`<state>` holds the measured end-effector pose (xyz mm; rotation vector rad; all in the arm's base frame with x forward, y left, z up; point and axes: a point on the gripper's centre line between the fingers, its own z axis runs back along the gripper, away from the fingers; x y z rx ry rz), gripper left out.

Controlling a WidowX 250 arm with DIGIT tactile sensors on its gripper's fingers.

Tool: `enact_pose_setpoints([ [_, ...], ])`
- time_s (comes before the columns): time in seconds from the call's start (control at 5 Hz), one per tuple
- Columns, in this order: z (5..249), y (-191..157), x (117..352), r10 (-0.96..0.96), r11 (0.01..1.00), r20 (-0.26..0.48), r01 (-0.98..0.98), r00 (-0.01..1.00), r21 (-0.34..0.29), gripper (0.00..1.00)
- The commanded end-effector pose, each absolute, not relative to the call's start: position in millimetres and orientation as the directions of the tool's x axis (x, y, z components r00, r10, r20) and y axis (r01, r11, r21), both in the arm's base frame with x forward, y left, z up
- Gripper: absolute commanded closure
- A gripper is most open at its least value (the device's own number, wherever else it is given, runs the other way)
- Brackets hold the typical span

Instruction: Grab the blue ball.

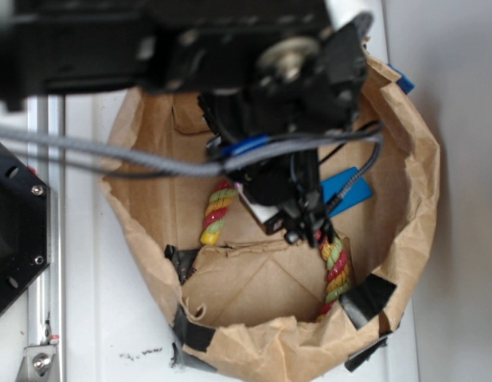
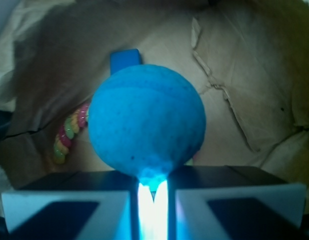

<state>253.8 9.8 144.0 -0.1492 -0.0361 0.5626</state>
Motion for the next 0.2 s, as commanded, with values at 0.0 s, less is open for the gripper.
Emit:
enact_pose_setpoints([
  [0.0, 153.9, 6.5, 241.4, 0.502, 0.861, 0.089, -0.487, 0.861, -0.143, 1.0],
])
